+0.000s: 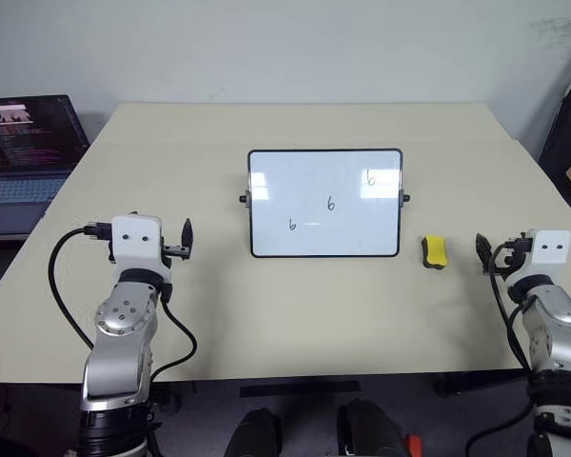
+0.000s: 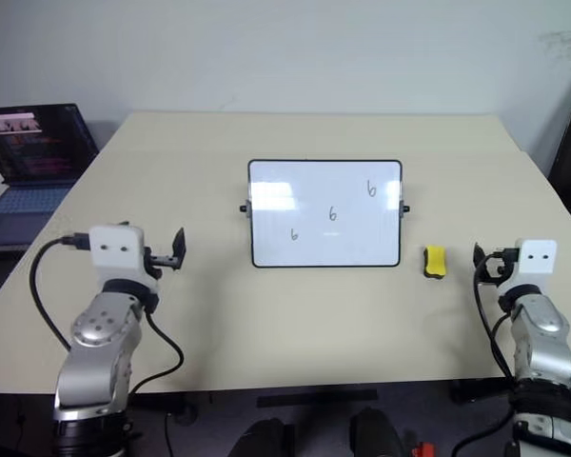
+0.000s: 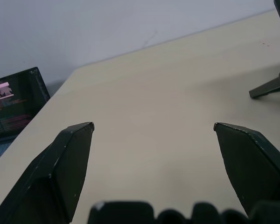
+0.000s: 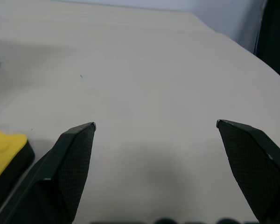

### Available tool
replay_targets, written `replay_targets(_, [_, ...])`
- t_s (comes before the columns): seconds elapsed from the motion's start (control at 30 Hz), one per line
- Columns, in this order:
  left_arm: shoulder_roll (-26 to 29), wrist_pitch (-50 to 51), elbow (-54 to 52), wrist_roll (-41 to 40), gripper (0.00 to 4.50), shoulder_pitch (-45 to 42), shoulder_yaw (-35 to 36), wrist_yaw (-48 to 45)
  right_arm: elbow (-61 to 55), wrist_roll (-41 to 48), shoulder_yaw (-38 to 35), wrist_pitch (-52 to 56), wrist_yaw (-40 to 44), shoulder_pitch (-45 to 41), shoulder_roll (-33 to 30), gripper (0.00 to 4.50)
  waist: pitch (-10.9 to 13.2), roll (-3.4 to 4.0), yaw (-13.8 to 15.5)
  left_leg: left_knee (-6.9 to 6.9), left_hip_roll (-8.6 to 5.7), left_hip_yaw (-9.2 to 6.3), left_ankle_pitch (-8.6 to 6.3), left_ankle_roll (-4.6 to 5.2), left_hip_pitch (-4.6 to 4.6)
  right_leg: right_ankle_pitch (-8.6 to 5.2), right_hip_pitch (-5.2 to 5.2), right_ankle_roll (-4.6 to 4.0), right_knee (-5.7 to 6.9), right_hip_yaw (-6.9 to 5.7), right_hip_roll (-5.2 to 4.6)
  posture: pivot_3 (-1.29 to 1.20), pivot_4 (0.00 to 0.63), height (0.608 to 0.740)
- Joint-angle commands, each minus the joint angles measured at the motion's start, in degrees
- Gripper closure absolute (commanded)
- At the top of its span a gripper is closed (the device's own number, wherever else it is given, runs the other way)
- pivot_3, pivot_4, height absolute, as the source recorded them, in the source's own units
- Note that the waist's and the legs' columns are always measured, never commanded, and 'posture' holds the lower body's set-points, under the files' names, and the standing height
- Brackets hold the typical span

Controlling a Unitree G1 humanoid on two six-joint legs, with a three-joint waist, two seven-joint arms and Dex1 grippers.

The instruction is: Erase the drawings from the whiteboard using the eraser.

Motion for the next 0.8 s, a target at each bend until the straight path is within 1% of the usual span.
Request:
replay_targets(0.03, [0.1, -2.9, 1.8, 1.3, 0.0, -1.6, 0.0, 0.6, -7.3, 3.2, -2.5, 4.6, -1.1, 1.3, 0.3, 0.01, 0.0, 0.0, 0.0, 0.0, 0.0, 0.01, 0.0, 0.0, 0.01, 0.0, 0.0, 0.0, 0.0, 0.0, 0.0, 0.0, 0.15, 0.74])
replay_targets(0.1, [0.4, -5.4, 4.5, 2.5, 0.0, -2.2, -0.1, 1.4, -8.9, 2.9, -2.7, 5.7, -2.4, 2.4, 0.7, 0.01, 0.0, 0.0, 0.0, 0.01, 0.0, -0.01, 0.0, 0.0, 0.01, 0.0, 0.0, 0.0, 0.02, -0.03, 0.01, 0.0, 0.15, 0.74])
replay_targets(0.23, [1.2, -6.5, 5.0, 0.3, 0.0, -2.5, 2.7, -0.1, -15.0, 2.9, -1.3, 8.8, -4.1, 3.1, 2.2, 0.01, 0.0, 0.01, 0.0, 0.0, 0.0, -0.01, 0.0, 0.0, 0.0, 0.0, -0.02, 0.0, 0.01, -0.03, 0.01, 0.0, 0.15, 0.74])
replay_targets(0.37, [3.0, -6.7, 4.5, -4.8, 0.0, -4.4, 5.2, -4.9, -18.7, 5.2, -0.5, 12.8, -4.3, 2.1, 4.2, 0.01, 0.0, 0.01, 0.0, 0.0, 0.01, -0.01, 0.0, 0.0, -0.01, 0.0, -0.03, 0.0, 0.01, -0.04, 0.0, 0.0, 0.15, 0.74])
replay_targets(0.5, [5.4, -7.1, 4.5, -6.9, 0.0, -6.7, 5.3, -8.7, -21.7, 5.2, 1.9, 15.0, -4.5, 2.1, 5.8, 0.01, 0.0, 0.01, 0.0, 0.0, 0.0, -0.04, 0.0, 0.0, -0.01, 0.0, -0.03, 0.0, 0.01, -0.06, 0.02, 0.0, 0.15, 0.74])
replay_targets(0.57, [6.0, -8.2, 5.1, -9.2, 0.0, -9.0, 5.0, -11.4, -24.2, 5.5, 2.4, 16.2, -4.8, 1.8, 6.0, 0.01, 0.0, 0.0, 0.0, 0.0, -0.01, -0.04, 0.0, 0.0, -0.03, 0.0, -0.03, 0.0, -0.01, -0.06, 0.01, 0.0, 0.15, 0.74])
replay_targets(0.67, [6.1, -10.9, 8.3, -9.5, 0.0, -13.1, 2.3, -14.9, -28.7, 6.3, 2.1, 18.1, -6.9, 1.8, 7.1, 0.01, 0.0, 0.0, 0.2, 0.01, -0.04, -0.07, 0.0, 0.0, -0.07, 0.0, -0.04, 0.01, -0.03, -0.1, 0.01, 0.0, 0.15, 0.74])
replay_targets(0.8, [5.9, -11.1, 9.0, -13.1, 0.0, -17.2, -0.9, -21.7, -34.3, 5.9, 4.7, 21.2, -8.6, 2.1, 8.7, 0.01, 0.0, 0.0, 0.1, 0.0, -0.03, -0.1, 0.0, -0.01, -0.07, 0.0, -0.04, 0.01, -0.03, -0.11, 0.02, 0.0, 0.15, 0.74])
